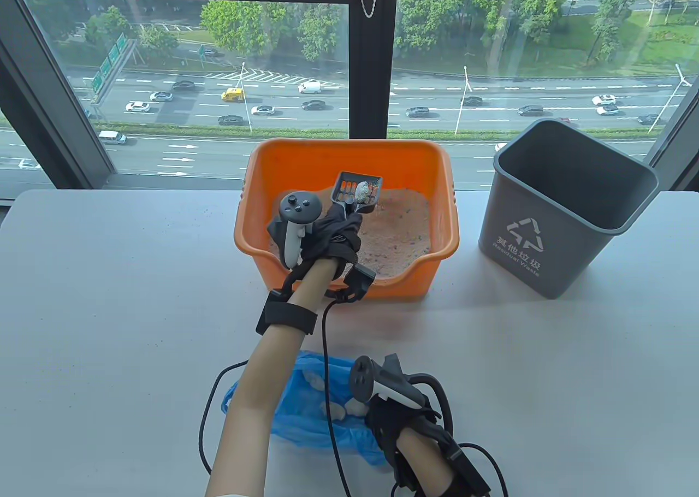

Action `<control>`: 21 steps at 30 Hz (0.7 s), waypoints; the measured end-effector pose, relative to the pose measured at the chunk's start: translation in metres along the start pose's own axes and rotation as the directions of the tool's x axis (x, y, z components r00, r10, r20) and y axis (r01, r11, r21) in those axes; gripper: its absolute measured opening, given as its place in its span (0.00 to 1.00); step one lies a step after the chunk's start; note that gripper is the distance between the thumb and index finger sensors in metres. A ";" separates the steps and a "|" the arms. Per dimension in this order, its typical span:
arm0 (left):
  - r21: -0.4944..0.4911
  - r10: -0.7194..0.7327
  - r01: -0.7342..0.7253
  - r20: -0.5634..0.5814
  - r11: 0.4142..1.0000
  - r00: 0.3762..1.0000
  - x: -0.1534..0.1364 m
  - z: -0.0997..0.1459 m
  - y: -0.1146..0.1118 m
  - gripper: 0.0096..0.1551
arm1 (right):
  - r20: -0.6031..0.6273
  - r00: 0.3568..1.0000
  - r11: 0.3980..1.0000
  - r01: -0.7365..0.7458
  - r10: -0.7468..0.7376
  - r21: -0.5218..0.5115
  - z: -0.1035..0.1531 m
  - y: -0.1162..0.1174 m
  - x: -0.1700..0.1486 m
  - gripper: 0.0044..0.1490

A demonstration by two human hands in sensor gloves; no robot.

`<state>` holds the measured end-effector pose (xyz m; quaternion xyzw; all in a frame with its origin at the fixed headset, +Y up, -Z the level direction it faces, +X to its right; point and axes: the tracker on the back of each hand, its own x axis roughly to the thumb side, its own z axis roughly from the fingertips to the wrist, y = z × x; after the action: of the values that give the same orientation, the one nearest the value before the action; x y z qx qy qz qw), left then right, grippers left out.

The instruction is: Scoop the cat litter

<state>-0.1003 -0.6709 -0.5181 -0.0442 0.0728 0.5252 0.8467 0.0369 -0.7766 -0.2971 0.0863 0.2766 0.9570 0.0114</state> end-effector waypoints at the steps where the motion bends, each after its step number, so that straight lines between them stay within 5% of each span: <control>1: -0.049 -0.052 0.053 0.019 0.997 0.998 0.002 0.000 -0.002 0.38 | 0.000 1.000 1.000 0.001 -0.001 0.001 0.000 0.000 0.000 0.47; 5: -0.002 -0.015 0.016 0.054 1.000 0.998 0.006 0.006 0.000 0.38 | -0.001 1.000 1.000 0.000 0.000 0.001 0.000 0.000 0.000 0.47; 8: -0.125 -0.067 0.075 0.067 0.989 0.995 0.012 0.006 0.002 0.38 | -0.002 1.000 1.000 -0.001 0.001 0.001 0.000 0.000 0.000 0.47; 10: -0.028 -0.012 0.014 0.080 1.000 0.997 0.015 0.009 0.003 0.38 | -0.001 1.000 1.000 0.000 0.000 0.001 0.000 0.000 0.000 0.47; 13: -0.096 -0.124 0.135 0.115 0.986 0.986 0.020 0.010 0.005 0.38 | -0.002 1.000 1.000 -0.002 0.002 0.000 0.000 0.000 0.000 0.47; 21: -0.121 -0.078 0.090 0.105 0.989 0.991 0.019 0.015 -0.001 0.38 | -0.001 1.000 1.000 -0.002 0.002 0.000 0.000 0.000 0.000 0.47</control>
<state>-0.0898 -0.6519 -0.5067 -0.0739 -0.0045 0.4941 0.8663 0.0369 -0.7764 -0.2969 0.0861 0.2765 0.9571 0.0102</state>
